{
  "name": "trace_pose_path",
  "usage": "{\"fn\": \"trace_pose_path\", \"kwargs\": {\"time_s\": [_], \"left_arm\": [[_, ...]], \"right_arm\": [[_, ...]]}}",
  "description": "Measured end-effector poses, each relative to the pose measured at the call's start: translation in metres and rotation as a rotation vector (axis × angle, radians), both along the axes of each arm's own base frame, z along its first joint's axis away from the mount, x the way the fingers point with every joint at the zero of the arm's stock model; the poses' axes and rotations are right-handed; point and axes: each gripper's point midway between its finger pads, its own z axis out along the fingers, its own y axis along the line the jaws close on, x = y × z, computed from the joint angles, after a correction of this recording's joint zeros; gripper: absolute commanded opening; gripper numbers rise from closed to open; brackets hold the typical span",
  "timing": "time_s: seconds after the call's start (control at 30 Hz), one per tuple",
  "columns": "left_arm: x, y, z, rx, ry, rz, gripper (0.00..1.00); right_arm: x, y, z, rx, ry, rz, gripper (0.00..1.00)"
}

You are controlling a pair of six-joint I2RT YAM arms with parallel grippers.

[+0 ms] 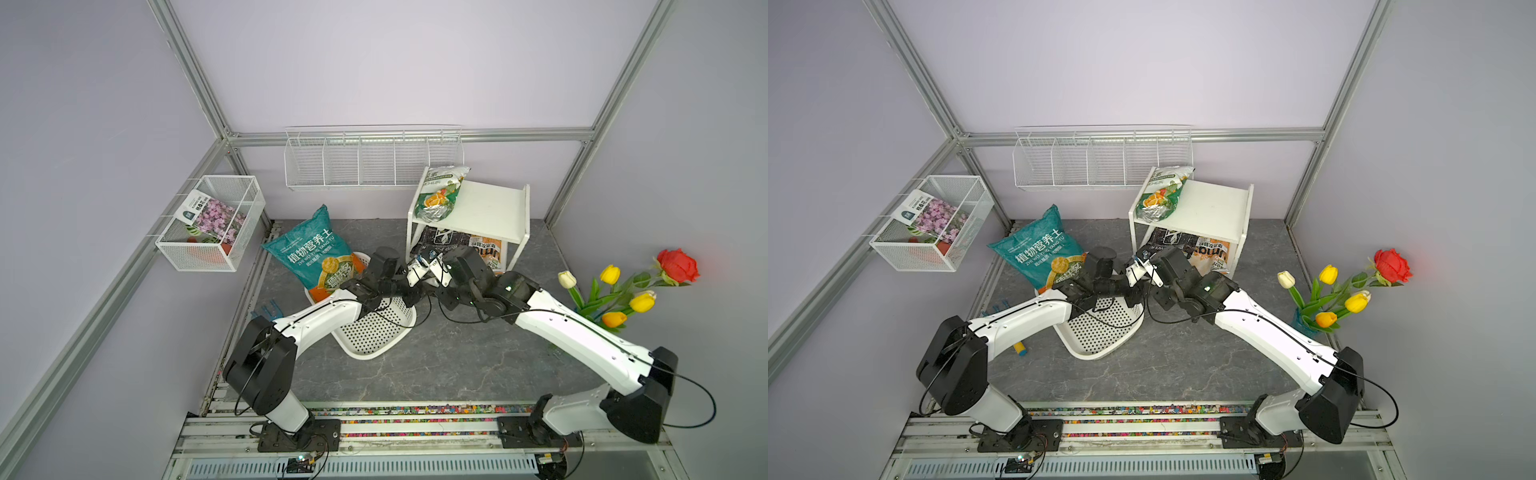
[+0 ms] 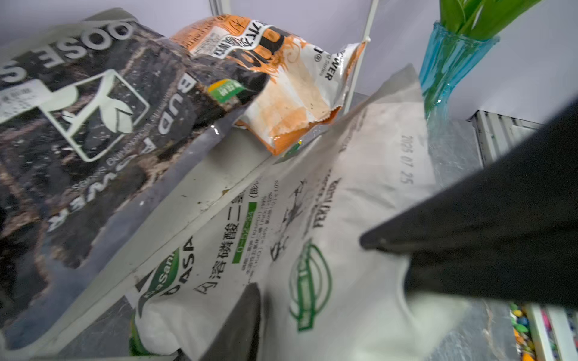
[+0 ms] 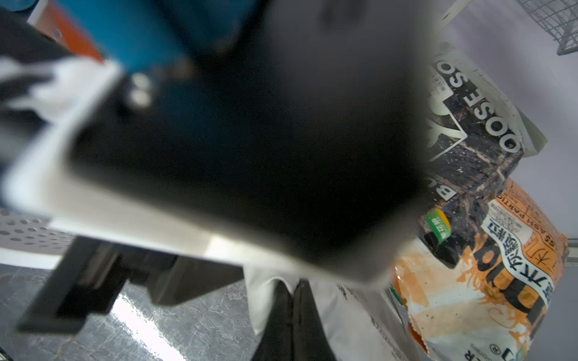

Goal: Take down the fertilizer bag from the shelf
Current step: Pick up the fertilizer bag from the shelf.

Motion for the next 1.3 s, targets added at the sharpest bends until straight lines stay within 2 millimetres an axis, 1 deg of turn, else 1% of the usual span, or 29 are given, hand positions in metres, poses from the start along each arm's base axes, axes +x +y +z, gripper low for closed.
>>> {"fn": "trace_pose_path", "kwargs": {"time_s": [0.1,0.13,0.33,0.37,0.4,0.47,0.5,0.53,0.63,0.73,0.8,0.97,1.07,1.17,1.3], "left_arm": [[-0.001,-0.001,-0.001,-0.006,0.019,0.000,0.02],[-0.002,-0.001,-0.001,-0.006,0.021,-0.002,0.00],[-0.003,-0.001,-0.002,-0.008,0.030,-0.005,0.00],[-0.004,-0.001,-0.003,-0.008,0.032,-0.004,0.00],[-0.004,-0.001,-0.003,-0.010,0.037,-0.002,0.00],[-0.005,0.000,-0.004,-0.013,0.049,0.005,0.00],[-0.006,0.001,-0.005,-0.013,0.057,0.009,0.00],[-0.006,0.003,-0.006,-0.017,0.062,0.014,0.00],[-0.006,0.003,-0.005,-0.024,0.074,0.022,0.00],[-0.007,0.003,-0.002,-0.033,0.084,0.030,0.00],[-0.008,0.004,0.001,-0.039,0.091,0.033,0.00],[-0.013,0.005,0.010,-0.048,0.115,0.026,0.00],[-0.015,0.003,0.016,-0.048,0.127,0.019,0.00],[-0.019,0.005,0.022,-0.052,0.133,0.021,0.00],[-0.024,0.009,0.038,-0.083,0.140,0.032,0.00]], "right_arm": [[-0.001,0.000,-0.003,0.003,0.005,-0.003,0.00],[-0.001,0.000,-0.004,0.005,0.003,-0.003,0.00],[-0.001,0.000,-0.005,0.006,0.003,-0.005,0.00],[-0.001,-0.001,-0.005,0.006,0.003,-0.006,0.06],[-0.001,-0.001,-0.006,0.007,0.003,-0.007,0.24],[-0.001,-0.002,-0.005,0.011,-0.007,-0.014,0.76],[-0.001,-0.003,-0.003,0.013,-0.014,-0.019,0.96],[-0.001,-0.005,0.000,0.016,-0.026,-0.028,0.99],[0.000,-0.014,0.009,0.031,-0.072,-0.060,0.99],[-0.004,-0.027,0.023,0.070,-0.134,-0.099,0.99],[-0.007,-0.038,0.037,0.101,-0.190,-0.129,0.99],[-0.014,-0.072,0.084,0.207,-0.371,-0.232,0.99],[-0.016,-0.085,0.103,0.243,-0.439,-0.277,0.99],[-0.015,-0.092,0.109,0.248,-0.471,-0.310,0.99],[-0.014,-0.096,0.104,0.223,-0.476,-0.331,0.99]]}}
